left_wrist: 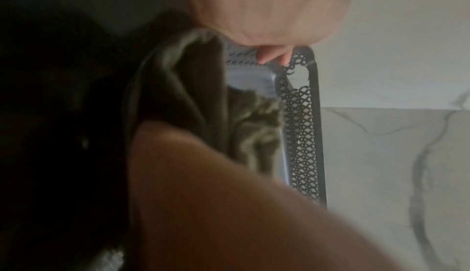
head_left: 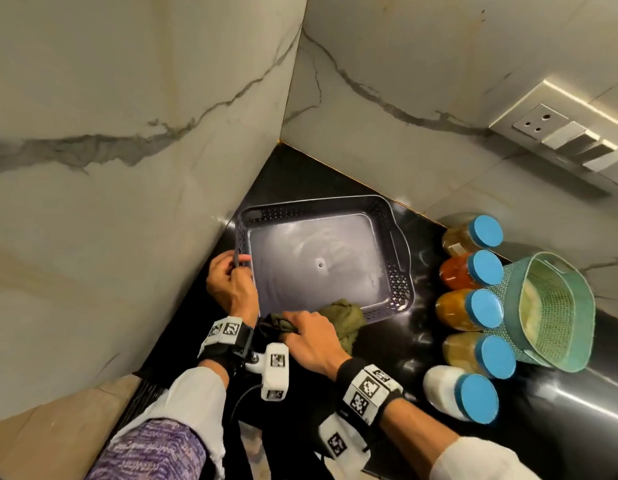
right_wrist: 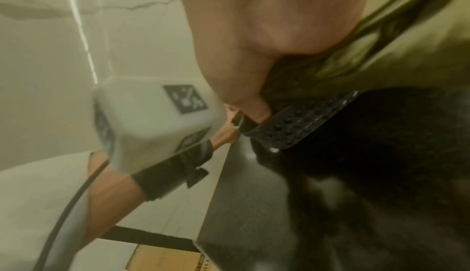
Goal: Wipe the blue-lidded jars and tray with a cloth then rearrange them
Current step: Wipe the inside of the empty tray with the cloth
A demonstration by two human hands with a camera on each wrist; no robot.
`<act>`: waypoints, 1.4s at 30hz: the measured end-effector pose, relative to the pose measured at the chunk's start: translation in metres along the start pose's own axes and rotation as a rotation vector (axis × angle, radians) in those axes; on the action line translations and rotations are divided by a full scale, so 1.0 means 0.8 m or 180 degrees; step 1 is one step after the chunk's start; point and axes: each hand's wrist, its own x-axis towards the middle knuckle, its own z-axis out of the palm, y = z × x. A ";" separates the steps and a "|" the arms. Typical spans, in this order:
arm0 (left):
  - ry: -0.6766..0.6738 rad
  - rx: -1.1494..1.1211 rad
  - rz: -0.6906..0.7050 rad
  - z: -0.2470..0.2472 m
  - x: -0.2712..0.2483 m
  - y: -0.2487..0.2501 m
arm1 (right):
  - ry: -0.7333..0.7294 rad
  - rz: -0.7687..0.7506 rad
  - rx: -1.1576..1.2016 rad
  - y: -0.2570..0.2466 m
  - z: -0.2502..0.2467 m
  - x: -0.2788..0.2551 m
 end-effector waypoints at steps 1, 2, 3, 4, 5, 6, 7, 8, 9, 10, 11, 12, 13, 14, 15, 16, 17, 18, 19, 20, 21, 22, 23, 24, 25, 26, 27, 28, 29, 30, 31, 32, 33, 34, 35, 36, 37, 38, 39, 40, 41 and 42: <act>0.0037 -0.0004 -0.0097 -0.003 -0.005 -0.002 | -0.0106 -0.0129 -0.0161 0.005 -0.008 -0.002; 0.0057 0.0090 -0.0210 -0.010 -0.013 -0.003 | -0.0213 -0.0319 -0.0319 0.013 -0.012 -0.004; 0.0044 0.0247 -0.0253 -0.019 -0.021 -0.004 | -0.0334 -0.0476 -0.0512 0.017 -0.019 -0.009; 0.0025 0.0477 -0.0165 -0.029 -0.028 -0.002 | -0.0501 -0.0629 -0.0761 0.023 -0.025 -0.013; 0.0010 0.0770 0.0146 -0.038 -0.033 0.001 | -0.0686 -0.0729 -0.1068 0.027 -0.033 -0.018; -0.0051 0.1104 0.0632 -0.045 -0.034 0.007 | -0.0894 -0.0842 -0.1385 0.034 -0.042 -0.023; -0.0117 0.1355 0.1092 -0.047 -0.032 0.014 | -0.1100 -0.0847 -0.1682 0.039 -0.052 -0.028; -0.0248 0.1548 0.1445 -0.041 -0.028 0.026 | -0.1235 -0.0822 -0.1939 0.046 -0.062 -0.036; -0.0432 0.1742 0.1638 -0.030 -0.025 0.036 | -0.1325 -0.0756 -0.2187 0.052 -0.070 -0.043; -0.0675 0.1956 0.1703 -0.014 -0.022 0.047 | -0.1338 -0.0717 -0.2382 0.060 -0.076 -0.049; -0.0989 0.2169 0.1663 0.007 -0.020 0.055 | -0.1331 -0.0632 -0.2511 0.065 -0.083 -0.055; -0.1320 0.2402 0.1549 0.027 -0.020 0.057 | -0.1313 -0.0558 -0.2590 0.071 -0.088 -0.059; -0.1633 0.2642 0.1378 0.045 -0.020 0.056 | -0.1302 -0.0452 -0.2630 0.077 -0.091 -0.063; -0.1842 0.2865 0.1192 0.058 -0.019 0.051 | -0.1282 -0.0383 -0.2659 0.081 -0.092 -0.067; -0.1887 0.2991 0.1073 0.066 -0.017 0.046 | -0.1260 -0.0289 -0.2663 0.085 -0.094 -0.070; -0.1787 0.2969 0.1014 0.069 -0.016 0.039 | -0.1213 -0.0210 -0.2641 0.091 -0.093 -0.074; -0.1624 0.2877 0.0950 0.068 -0.016 0.032 | -0.1154 -0.0101 -0.2570 0.097 -0.092 -0.080; -0.1480 0.2755 0.0911 0.067 -0.017 0.025 | -0.1044 0.0000 -0.2470 0.105 -0.087 -0.086; -0.1338 0.2623 0.0883 0.064 -0.016 0.021 | -0.0917 0.0102 -0.2373 0.110 -0.082 -0.092; -0.1217 0.2477 0.0831 0.062 -0.017 0.017 | -0.0776 0.0213 -0.2242 0.115 -0.075 -0.098; -0.1106 0.2361 0.0731 0.060 -0.018 0.013 | -0.0628 0.0354 -0.2074 0.118 -0.065 -0.105; -0.1006 0.2262 0.0640 0.059 -0.018 0.012 | -0.0446 0.0515 -0.1867 0.120 -0.053 -0.109; -0.0917 0.2177 0.0563 0.060 -0.019 0.012 | -0.0275 0.0712 -0.1625 0.120 -0.040 -0.114; -0.0835 0.2101 0.0483 0.060 -0.020 0.011 | -0.0111 0.0913 -0.1355 0.117 -0.027 -0.117; -0.0765 0.2022 0.0429 0.060 -0.022 0.012 | 0.0070 0.1114 -0.1044 0.111 -0.014 -0.119; -0.0709 0.1938 0.0410 0.061 -0.023 0.010 | 0.0261 0.1308 -0.0710 0.105 -0.002 -0.120; -0.0652 0.1853 0.0399 0.061 -0.026 0.009 | 0.0435 0.1467 -0.0399 0.098 0.009 -0.118; -0.0605 0.1789 0.0382 0.060 -0.028 0.008 | 0.0580 0.1581 -0.0132 0.090 0.020 -0.114; -0.0569 0.1728 0.0354 0.059 -0.030 0.007 | 0.0706 0.1646 0.0084 0.081 0.028 -0.107; -0.0536 0.1693 0.0324 0.058 -0.033 0.007 | 0.0788 0.1669 0.0260 0.071 0.036 -0.100; -0.0505 0.1673 0.0299 0.057 -0.034 0.006 | 0.0843 0.1635 0.0403 0.061 0.043 -0.092; -0.0482 0.1640 0.0268 0.057 -0.034 0.005 | 0.0863 0.1537 0.0495 0.051 0.048 -0.084; -0.0466 0.1619 0.0229 0.055 -0.033 0.004 | 0.0858 0.1399 0.0522 0.041 0.054 -0.078; -0.0441 0.1593 0.0188 0.053 -0.032 0.004 | 0.0848 0.1222 0.0459 0.033 0.059 -0.074; -0.0404 0.1559 0.0173 0.050 -0.031 0.003 | 0.0842 0.1004 0.0317 0.029 0.064 -0.073; -0.0370 0.1520 0.0162 0.046 -0.031 0.003 | 0.0827 0.0761 0.0145 0.027 0.067 -0.074; -0.0336 0.1496 0.0164 0.041 -0.031 0.002 | 0.0772 0.0500 -0.0017 0.027 0.067 -0.079; -0.0326 0.1534 0.0186 0.035 -0.032 0.001 | 0.0668 0.0239 -0.0170 0.031 0.064 -0.084; -0.0357 0.1632 0.0220 0.028 -0.033 0.000 | 0.0519 -0.0032 -0.0367 0.039 0.058 -0.090; -0.0423 0.1781 0.0278 0.019 -0.035 -0.002 | 0.0324 -0.0287 -0.0598 0.050 0.051 -0.095; -0.0512 0.1953 0.0400 0.010 -0.034 -0.003 | 0.0081 -0.0472 -0.0838 0.064 0.041 -0.099; -0.0577 0.2097 0.0607 0.003 -0.032 -0.001 | -0.0183 -0.0581 -0.1073 0.080 0.030 -0.102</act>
